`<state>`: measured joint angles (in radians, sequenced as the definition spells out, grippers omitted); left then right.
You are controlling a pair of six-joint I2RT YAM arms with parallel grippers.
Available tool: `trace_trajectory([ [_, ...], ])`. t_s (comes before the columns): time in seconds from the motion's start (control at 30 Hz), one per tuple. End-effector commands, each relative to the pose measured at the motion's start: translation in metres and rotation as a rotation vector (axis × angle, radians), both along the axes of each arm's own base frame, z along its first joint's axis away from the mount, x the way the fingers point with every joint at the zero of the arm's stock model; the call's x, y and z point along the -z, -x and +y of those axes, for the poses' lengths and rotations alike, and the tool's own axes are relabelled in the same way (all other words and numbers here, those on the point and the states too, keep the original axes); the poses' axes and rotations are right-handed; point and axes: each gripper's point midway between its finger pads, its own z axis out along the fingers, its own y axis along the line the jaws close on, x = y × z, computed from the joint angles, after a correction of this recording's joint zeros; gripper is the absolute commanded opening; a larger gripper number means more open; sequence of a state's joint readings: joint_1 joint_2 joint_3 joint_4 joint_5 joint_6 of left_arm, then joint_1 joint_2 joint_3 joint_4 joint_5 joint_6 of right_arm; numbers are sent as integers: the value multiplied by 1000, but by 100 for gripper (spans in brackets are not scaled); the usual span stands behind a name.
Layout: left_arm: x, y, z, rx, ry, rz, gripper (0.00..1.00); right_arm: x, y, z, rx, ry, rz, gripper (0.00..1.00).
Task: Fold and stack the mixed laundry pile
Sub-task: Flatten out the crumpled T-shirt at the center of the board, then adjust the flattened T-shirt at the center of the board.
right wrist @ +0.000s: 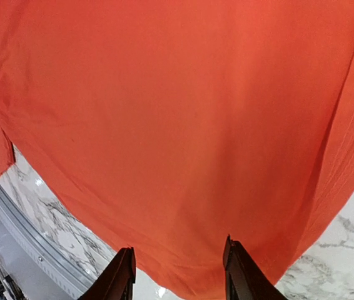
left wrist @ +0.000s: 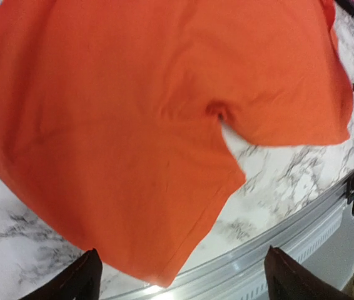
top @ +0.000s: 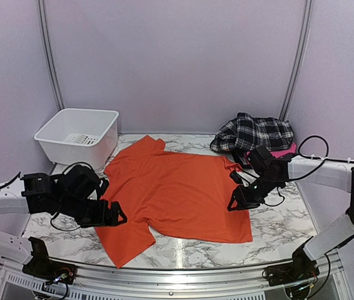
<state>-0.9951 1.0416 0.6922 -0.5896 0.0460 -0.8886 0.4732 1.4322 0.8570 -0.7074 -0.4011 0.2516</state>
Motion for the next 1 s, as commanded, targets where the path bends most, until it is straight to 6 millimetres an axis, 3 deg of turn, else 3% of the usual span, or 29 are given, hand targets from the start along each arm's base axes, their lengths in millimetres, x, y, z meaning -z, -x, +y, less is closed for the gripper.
trace_trajectory([
  [0.0, -27, -65, 19, -150, -112, -191, 99, -10, -39, 13, 30, -2, -81, 45],
  [0.1, -42, -110, 27, -249, -112, -233, 99, -9, -54, 23, 26, -18, -93, 45],
  [0.2, -46, -145, 19, -252, -61, -225, 99, -7, -58, 30, 17, -42, -84, 46],
  [0.27, -29, -160, 20, -261, -69, -167, 98, 4, -53, 30, 10, -48, -62, 45],
  [0.37, 3, -170, 21, -251, -71, -76, 84, 26, -38, 29, 7, -56, 1, 46],
  [0.53, 45, -168, 45, -341, -73, -2, 75, 43, -19, 22, 36, -59, 50, 46],
  [0.73, 90, -131, 76, -441, -78, 113, 76, 60, -5, 5, 78, -29, 100, 48],
  [0.87, 100, -98, 112, -581, -95, 171, 78, 65, -1, -16, 134, 8, 129, 49],
  [0.97, 90, -85, 128, -647, -102, 148, 79, 58, -6, -28, 161, 19, 109, 51],
])
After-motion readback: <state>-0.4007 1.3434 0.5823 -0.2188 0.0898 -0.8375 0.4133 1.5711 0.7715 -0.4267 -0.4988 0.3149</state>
